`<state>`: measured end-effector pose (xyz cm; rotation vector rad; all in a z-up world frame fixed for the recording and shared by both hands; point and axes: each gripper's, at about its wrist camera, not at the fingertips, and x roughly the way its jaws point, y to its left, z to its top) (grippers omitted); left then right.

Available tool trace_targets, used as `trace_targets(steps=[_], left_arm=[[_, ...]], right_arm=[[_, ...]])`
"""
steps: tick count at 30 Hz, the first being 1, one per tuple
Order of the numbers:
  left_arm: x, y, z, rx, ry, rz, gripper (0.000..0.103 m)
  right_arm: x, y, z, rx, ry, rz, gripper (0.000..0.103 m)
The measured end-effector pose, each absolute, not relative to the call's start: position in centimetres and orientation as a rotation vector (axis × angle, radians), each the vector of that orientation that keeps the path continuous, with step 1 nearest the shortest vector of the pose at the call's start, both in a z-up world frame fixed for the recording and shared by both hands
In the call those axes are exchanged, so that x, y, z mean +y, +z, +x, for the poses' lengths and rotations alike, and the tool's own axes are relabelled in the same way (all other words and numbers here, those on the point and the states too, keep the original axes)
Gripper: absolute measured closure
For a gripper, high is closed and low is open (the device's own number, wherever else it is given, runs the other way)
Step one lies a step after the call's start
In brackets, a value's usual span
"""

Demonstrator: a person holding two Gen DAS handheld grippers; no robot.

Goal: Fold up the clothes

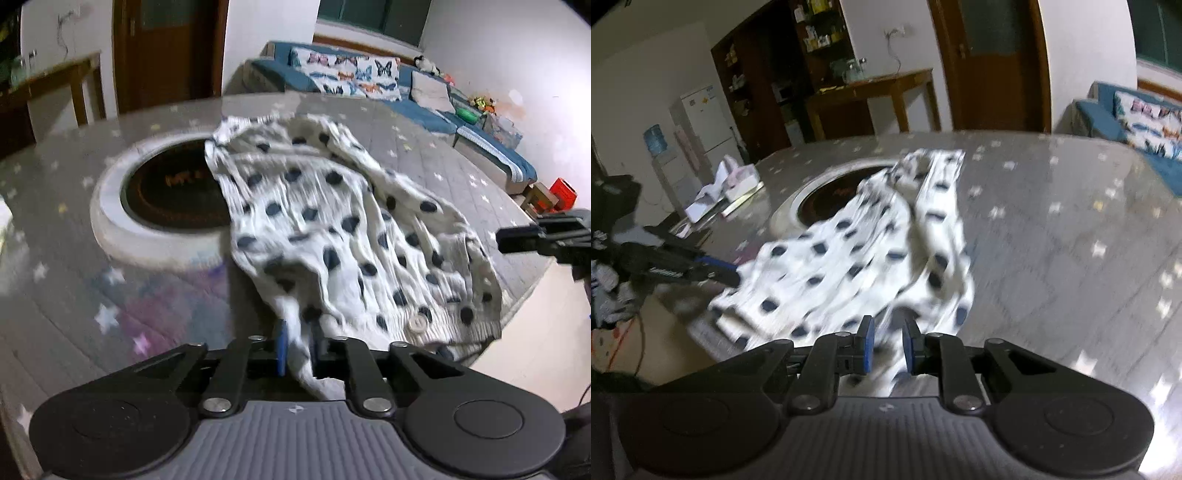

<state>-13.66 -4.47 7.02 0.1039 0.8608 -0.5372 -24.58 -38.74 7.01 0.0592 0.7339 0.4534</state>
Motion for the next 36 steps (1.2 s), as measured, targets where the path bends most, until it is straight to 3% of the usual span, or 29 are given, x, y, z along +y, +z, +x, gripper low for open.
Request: trace_targets(steps=[2,9,12,20,22,26,27,29,31,36], left_arm=[[-4.4,7.7,-13.2,0.828,-0.524,0.107,0.062],[-5.7,8.1,-9.7,0.773,-0.493,0.07,0.061],[-7.1,7.5,-7.6,0.77,-0.494,0.048,0.061],[-11.5,5.2,-2.6,0.805,-0.533,0.035,0.061],[-12.3,4.7,-2.0,0.814,-0.543,0.045,0.061],[-13.3,3.8,-1.2,0.842,-0.558,0.055,0.061],[-13.5,3.6,-1.1,0.85,-0.56,0.057,0.061],[-13.7,3.1,-0.8,0.862,-0.559,0.064,0.061],[-13.8,2.8,-0.7,0.871,-0.556,0.069,0.061],[-13.8,2.6,-0.6,0.868,-0.558,0.07,0.061]], right_arm=[[-38.7,7.4,-23.1,0.72,0.443,0.048,0.087],[-38.7,8.1,-15.5,0.699,0.411,0.054,0.082],[-38.2,8.5,-11.9,0.694,0.41,0.056,0.069],[-36.4,7.8,-2.5,0.728,0.416,0.043,0.061],[-36.0,7.2,-0.8,0.744,0.42,0.04,0.054],[-35.1,5.9,1.4,0.766,0.429,0.032,0.054],[-34.9,5.6,2.0,0.772,0.431,0.03,0.055],[-34.5,4.9,3.1,0.783,0.435,0.026,0.068],[-34.3,4.7,3.3,0.777,0.433,0.017,0.094],[-35.8,5.8,2.5,0.709,0.352,-0.002,0.098]])
